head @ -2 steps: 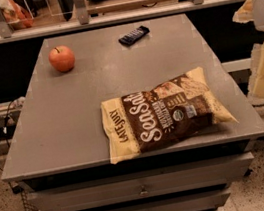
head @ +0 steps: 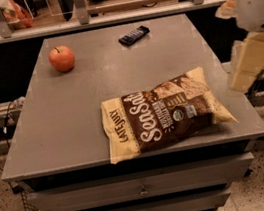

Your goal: Move rxbar blueberry near brown chip bag

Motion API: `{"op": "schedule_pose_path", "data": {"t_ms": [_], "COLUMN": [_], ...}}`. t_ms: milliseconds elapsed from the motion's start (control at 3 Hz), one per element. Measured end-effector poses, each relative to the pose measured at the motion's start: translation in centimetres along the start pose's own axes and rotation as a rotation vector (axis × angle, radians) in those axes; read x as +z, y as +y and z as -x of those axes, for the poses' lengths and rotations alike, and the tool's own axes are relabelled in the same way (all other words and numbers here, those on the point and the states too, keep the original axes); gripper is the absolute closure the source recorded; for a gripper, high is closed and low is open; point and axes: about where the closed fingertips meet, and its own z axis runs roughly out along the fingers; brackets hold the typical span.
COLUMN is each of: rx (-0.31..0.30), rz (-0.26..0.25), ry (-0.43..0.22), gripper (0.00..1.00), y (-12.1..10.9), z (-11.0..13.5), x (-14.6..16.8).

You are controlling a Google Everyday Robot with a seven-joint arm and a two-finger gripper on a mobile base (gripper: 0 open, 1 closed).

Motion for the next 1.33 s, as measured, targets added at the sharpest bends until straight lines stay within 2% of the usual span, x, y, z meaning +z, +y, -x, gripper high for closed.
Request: {"op": "schedule_pose_path", "data": {"t_ms": [333, 667, 1000, 1333], "rx": [0.008, 0.090, 0.090, 0.118], "rz": [-0.054, -0.084, -0.084, -0.081], "ry": [-0.236, -0.358, -0.358, -0.430], "gripper": [0.00, 0.00, 0.00, 0.00], "y": [-7.2, -12.5, -12.5, -13.3], "z": [6.5, 9.6, 9.6, 10.5], "x": [6.0, 9.3, 9.4, 10.6]}}
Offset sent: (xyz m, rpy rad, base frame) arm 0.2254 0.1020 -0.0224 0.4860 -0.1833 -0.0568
